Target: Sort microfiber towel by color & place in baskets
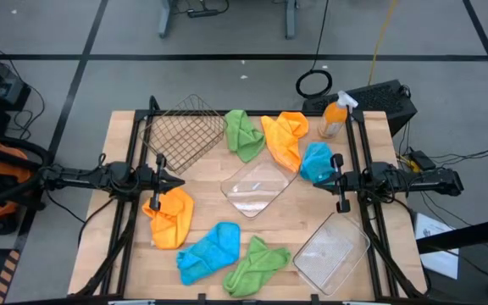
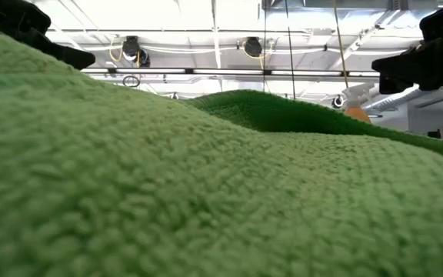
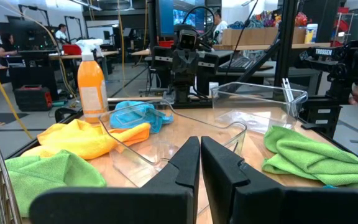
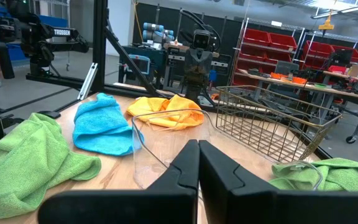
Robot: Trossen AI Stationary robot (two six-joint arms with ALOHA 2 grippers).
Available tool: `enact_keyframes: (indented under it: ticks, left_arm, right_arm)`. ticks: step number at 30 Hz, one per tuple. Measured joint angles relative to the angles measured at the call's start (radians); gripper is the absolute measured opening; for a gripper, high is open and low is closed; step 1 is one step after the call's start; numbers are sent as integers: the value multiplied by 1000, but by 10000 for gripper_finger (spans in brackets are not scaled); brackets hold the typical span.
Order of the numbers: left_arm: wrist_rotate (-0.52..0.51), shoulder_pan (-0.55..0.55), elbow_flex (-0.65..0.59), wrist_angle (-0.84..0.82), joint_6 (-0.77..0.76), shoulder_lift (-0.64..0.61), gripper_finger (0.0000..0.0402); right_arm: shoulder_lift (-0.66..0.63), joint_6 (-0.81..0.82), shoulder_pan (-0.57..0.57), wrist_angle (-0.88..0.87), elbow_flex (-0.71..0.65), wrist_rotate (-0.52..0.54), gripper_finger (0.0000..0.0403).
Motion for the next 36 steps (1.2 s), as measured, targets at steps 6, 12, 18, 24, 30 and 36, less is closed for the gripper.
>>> enact_keyframes:
  ticks: [6, 12, 18, 24, 30, 36]
  left_arm:
    - [0, 0, 0, 0, 0, 0, 25]
    - [0, 0, 0, 0, 0, 0, 25]
    - [0, 0, 0, 0, 0, 0, 25]
    - [0, 0, 0, 0, 0, 0, 25]
    - [0, 0, 0, 0, 0, 0, 25]
    - [-8, 0, 0, 0, 0, 0, 25]
  right_arm:
    - [0, -5, 0, 3, 0, 0, 0]
    - [0, 2, 0, 3, 0, 0, 0]
    - [0, -7, 0, 41, 1, 111, 0]
    - [26, 34, 0, 37, 55, 129, 0]
    - [111, 102, 0, -2, 227, 130, 0]
    - [254, 117, 0, -122, 487, 190, 0]
